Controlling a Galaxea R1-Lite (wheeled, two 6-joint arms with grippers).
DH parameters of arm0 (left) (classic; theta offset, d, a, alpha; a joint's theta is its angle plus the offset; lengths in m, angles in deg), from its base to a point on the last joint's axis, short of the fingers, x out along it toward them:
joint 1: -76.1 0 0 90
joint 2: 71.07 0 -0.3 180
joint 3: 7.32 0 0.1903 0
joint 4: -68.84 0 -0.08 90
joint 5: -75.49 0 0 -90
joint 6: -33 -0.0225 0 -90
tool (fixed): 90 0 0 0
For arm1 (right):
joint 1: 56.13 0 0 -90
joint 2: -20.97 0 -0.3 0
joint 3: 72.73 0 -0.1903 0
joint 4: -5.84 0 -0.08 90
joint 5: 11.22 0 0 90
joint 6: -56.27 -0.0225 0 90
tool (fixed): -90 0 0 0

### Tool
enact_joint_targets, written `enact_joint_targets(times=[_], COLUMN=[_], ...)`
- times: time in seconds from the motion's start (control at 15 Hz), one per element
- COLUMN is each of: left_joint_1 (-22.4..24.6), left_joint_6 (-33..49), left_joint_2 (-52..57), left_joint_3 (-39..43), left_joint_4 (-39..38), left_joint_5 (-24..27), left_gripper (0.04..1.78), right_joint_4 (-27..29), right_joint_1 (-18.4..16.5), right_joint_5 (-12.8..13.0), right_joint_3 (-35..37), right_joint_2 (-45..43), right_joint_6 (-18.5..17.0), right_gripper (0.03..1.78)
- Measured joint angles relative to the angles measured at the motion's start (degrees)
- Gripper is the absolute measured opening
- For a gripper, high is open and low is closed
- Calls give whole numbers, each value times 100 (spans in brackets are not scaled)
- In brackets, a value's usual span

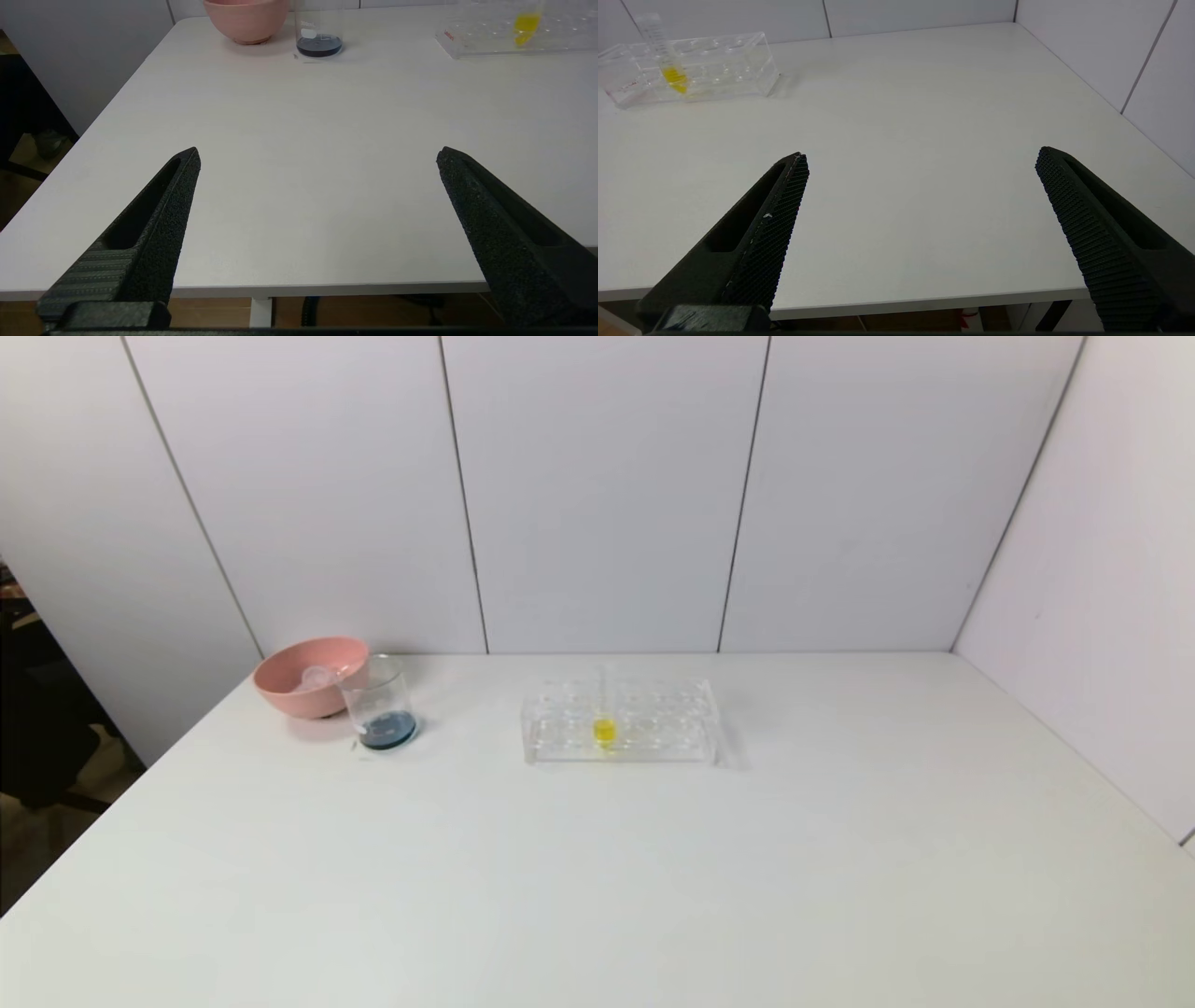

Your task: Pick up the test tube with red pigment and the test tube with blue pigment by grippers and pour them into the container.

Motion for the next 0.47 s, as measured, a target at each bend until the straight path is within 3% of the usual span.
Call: enact_joint_targets(times=[0.47], left_joint_1=[0], left_joint_6=[514], left_joint_2=[0], left_joint_3=[7], left_joint_4=[-24], left_joint_5=[-130], left_gripper=[176], right_joint_4=[-4], right_joint_1=[-2], right_joint_5=[2], right_joint_3=[0], right_joint_2=[0], right_joint_6=[-17], right_gripper=[177])
